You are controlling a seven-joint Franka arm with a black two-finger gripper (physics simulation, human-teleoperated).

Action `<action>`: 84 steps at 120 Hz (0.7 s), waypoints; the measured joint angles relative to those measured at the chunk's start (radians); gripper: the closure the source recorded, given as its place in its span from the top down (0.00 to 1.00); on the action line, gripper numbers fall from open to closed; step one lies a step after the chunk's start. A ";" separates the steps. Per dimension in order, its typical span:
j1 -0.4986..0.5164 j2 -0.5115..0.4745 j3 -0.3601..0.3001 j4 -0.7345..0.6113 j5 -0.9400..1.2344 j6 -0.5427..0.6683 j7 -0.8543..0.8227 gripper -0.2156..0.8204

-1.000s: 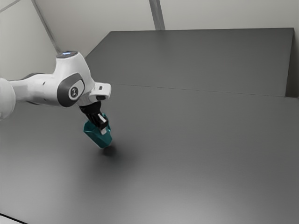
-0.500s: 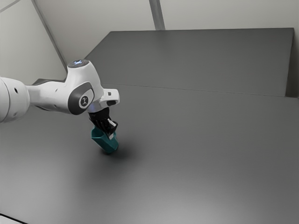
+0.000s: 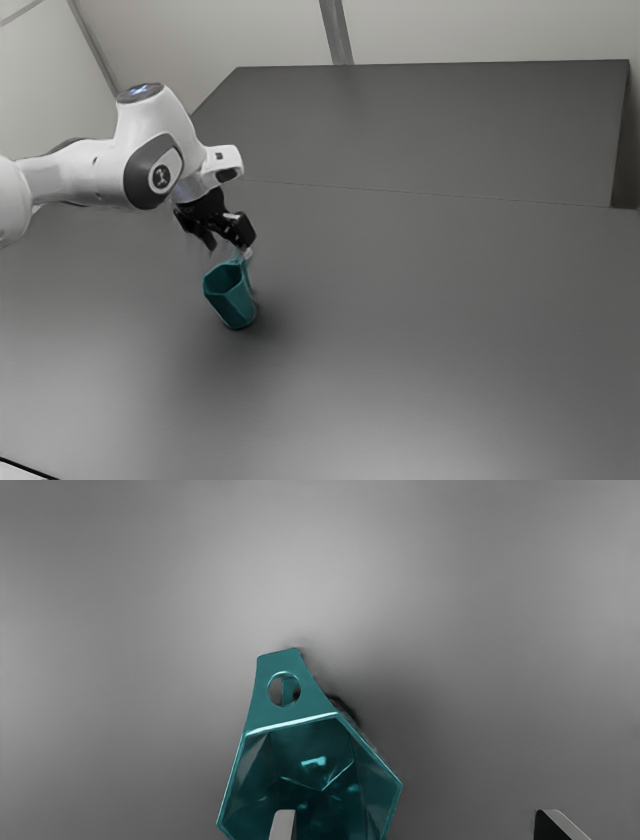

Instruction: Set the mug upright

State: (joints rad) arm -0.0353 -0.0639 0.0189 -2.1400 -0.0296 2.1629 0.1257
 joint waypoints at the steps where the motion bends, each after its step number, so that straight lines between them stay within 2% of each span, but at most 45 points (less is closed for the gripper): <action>1: -0.002 0.001 0.000 0.010 -0.001 -0.008 -0.001 0.70; 30: -0.025 0.122 0.001 0.399 -0.009 -0.262 -0.015 0.76; 42: -0.011 0.148 0.001 0.512 -0.008 -0.351 -0.012 0.77; 62: -0.001 0.149 0.000 0.567 -0.008 -0.460 -0.008 0.78; 84: -0.008 0.150 0.000 0.581 -0.008 -0.513 -0.004 0.79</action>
State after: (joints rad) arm -0.0437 0.0858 0.0192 -1.5594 -0.0374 1.6495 0.1222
